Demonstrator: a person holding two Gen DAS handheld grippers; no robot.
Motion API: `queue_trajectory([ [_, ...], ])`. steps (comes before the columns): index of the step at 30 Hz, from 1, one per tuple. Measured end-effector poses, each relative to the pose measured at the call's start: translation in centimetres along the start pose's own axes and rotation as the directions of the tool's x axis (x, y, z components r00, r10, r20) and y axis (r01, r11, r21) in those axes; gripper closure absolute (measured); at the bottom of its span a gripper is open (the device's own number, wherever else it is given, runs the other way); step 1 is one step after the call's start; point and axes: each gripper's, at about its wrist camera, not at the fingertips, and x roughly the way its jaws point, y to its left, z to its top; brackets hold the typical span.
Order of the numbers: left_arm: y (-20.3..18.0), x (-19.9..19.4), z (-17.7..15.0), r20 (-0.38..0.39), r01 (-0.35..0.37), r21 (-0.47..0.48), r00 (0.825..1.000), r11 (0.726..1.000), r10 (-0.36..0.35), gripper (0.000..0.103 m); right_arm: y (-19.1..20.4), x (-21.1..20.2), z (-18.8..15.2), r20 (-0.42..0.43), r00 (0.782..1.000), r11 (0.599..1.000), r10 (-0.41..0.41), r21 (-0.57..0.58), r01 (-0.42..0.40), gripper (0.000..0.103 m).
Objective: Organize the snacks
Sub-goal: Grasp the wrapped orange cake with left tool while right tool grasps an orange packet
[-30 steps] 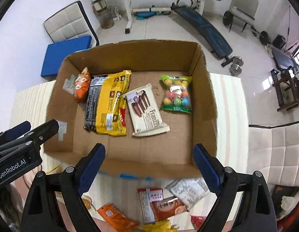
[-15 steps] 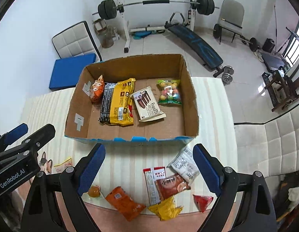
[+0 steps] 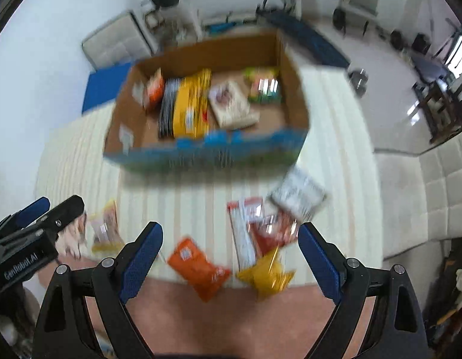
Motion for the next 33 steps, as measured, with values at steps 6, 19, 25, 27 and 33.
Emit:
queue_trajectory([
  [6, 3.9, 6.2, -5.0, -0.172, -0.077, -0.056, 0.983, 0.995, 0.066, 0.016, 2.6, 8.2, -3.7, -0.202, 0.979, 0.988, -0.005, -0.152, -0.027, 0.009],
  [19, 11.2, 11.8, -10.4, -0.322, -0.146, -0.18, 0.943, 0.973, 0.082, 0.016, 7.7, 20.3, -8.3, -0.406, 0.897, 0.914, -0.174, -0.405, -0.006, 0.012],
  [25, 9.3, 12.6, -10.3, -0.328, -0.076, -0.156, 0.945, 0.985, 0.021, 0.016, 4.2, 19.9, -7.6, -0.417, 0.9, 0.987, -0.126, -0.144, 0.071, 0.023],
  [27, 8.7, 13.2, -9.6, -0.342, -0.033, -0.182, 0.939, 0.983, -0.032, 0.016, 2.5, 19.7, -7.3, -0.426, 0.902, 0.998, -0.068, -0.012, 0.069, 0.026],
  [33, 7.2, 16.0, -7.6, -0.383, 0.058, -0.276, 0.909, 0.959, -0.165, 0.016, 0.6, 19.2, -6.7, -0.445, 0.894, 0.994, 0.057, 0.109, -0.009, 0.015],
])
